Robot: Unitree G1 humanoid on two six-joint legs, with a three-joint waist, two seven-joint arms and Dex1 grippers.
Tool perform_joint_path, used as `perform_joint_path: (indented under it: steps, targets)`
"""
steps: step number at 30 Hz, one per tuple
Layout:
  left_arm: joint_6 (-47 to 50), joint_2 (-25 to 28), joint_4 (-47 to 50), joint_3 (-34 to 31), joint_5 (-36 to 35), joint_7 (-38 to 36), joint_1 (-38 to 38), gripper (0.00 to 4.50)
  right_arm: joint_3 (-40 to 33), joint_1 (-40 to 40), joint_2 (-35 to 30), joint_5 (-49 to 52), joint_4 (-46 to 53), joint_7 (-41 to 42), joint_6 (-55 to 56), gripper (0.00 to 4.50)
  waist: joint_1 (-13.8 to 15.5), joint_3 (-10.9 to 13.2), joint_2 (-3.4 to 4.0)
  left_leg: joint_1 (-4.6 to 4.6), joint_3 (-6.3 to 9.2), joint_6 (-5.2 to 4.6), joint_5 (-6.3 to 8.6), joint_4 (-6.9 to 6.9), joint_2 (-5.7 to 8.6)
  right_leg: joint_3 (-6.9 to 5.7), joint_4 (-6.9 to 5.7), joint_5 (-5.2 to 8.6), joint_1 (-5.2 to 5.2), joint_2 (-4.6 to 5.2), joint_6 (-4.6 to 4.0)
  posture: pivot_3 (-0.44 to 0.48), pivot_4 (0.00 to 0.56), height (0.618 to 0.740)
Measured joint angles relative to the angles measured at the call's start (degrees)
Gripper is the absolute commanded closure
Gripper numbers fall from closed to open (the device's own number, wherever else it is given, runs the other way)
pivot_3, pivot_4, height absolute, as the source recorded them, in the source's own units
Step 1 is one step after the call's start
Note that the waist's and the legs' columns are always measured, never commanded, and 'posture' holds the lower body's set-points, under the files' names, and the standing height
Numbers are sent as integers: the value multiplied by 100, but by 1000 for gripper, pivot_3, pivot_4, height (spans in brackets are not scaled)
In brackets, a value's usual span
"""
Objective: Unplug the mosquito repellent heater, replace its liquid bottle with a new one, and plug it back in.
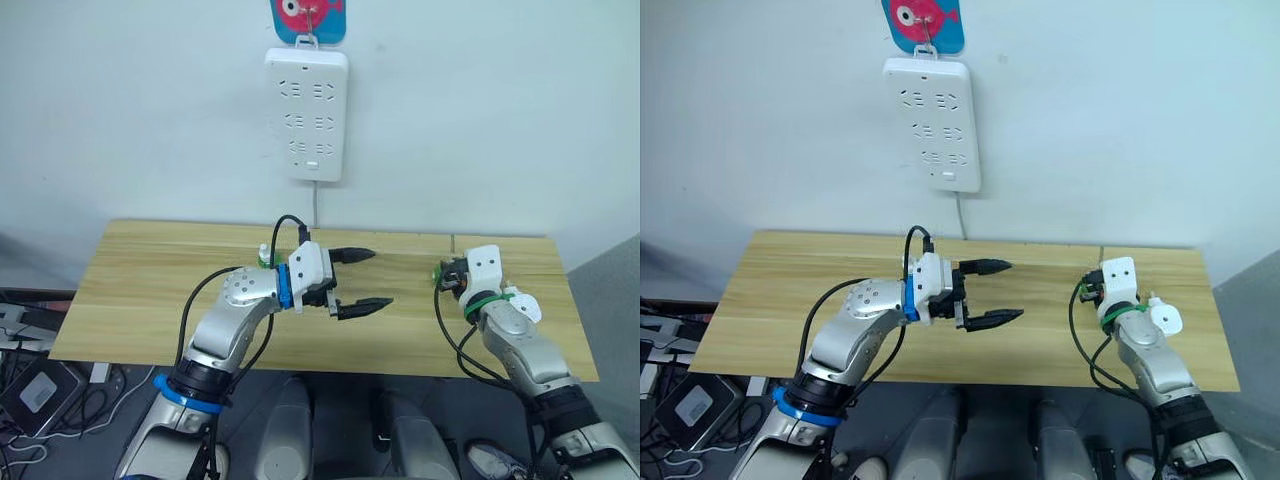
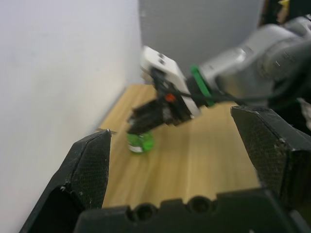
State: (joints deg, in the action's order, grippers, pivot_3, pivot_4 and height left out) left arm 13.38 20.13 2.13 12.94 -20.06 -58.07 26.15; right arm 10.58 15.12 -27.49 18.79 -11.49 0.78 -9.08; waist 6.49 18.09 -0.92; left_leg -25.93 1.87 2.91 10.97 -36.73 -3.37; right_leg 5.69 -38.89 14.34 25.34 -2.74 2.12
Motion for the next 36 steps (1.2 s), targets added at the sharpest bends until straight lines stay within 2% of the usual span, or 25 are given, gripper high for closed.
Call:
perform_joint_path:
  steps: [5,12,16,21,24,27,31,36]
  targets:
    - [-107,-14,-169,-2,29,10,47,0,-314,-29,259,-434,-278,220,339,3684,11,0,0,2,0,0,0,0,-1,0,-2,0,-1,0,0,340,291,740]
    - [-136,-36,-213,-43,98,178,3,0,-649,-433,342,-698,-62,608,429,1422,10,0,0,2,-1,0,0,0,0,3,-3,0,0,0,0,331,297,740]
    - [-56,-39,98,-253,101,607,-576,0,-823,-778,89,-757,811,983,368,30,-35,0,1,6,-4,0,0,4,-4,8,-3,0,-1,1,0,324,307,740]
    - [-109,-213,757,-423,415,1584,-2117,0,-1089,-712,-214,-264,2326,1566,-505,30,-64,0,2,12,-1,0,1,7,-13,7,-5,2,-4,1,-4,311,317,740]
    - [-397,-667,1078,-765,878,2757,-3097,0,-928,-430,-651,472,3195,2408,-1485,30,-48,4,1,11,2,1,1,4,-15,7,-3,4,-4,4,-7,310,322,740]
    - [-696,-919,1080,-1235,1316,3725,-3555,0,-619,-152,-994,848,3673,3161,-2035,30,-21,4,1,11,-6,1,1,2,-18,4,-3,25,-5,5,-41,319,326,740]
    - [-921,-1164,763,-1697,1394,4332,-3678,0,-331,145,-1197,1016,3801,3795,-2442,30,37,7,-4,8,-25,2,1,2,-9,10,8,25,-4,15,-39,340,338,740]
    - [-1224,-1323,-345,-2057,1146,4493,-2837,0,-118,643,-1199,1171,3830,4267,-2806,30,142,13,-14,5,-26,3,1,3,-9,6,12,15,-3,13,-22,357,356,740]
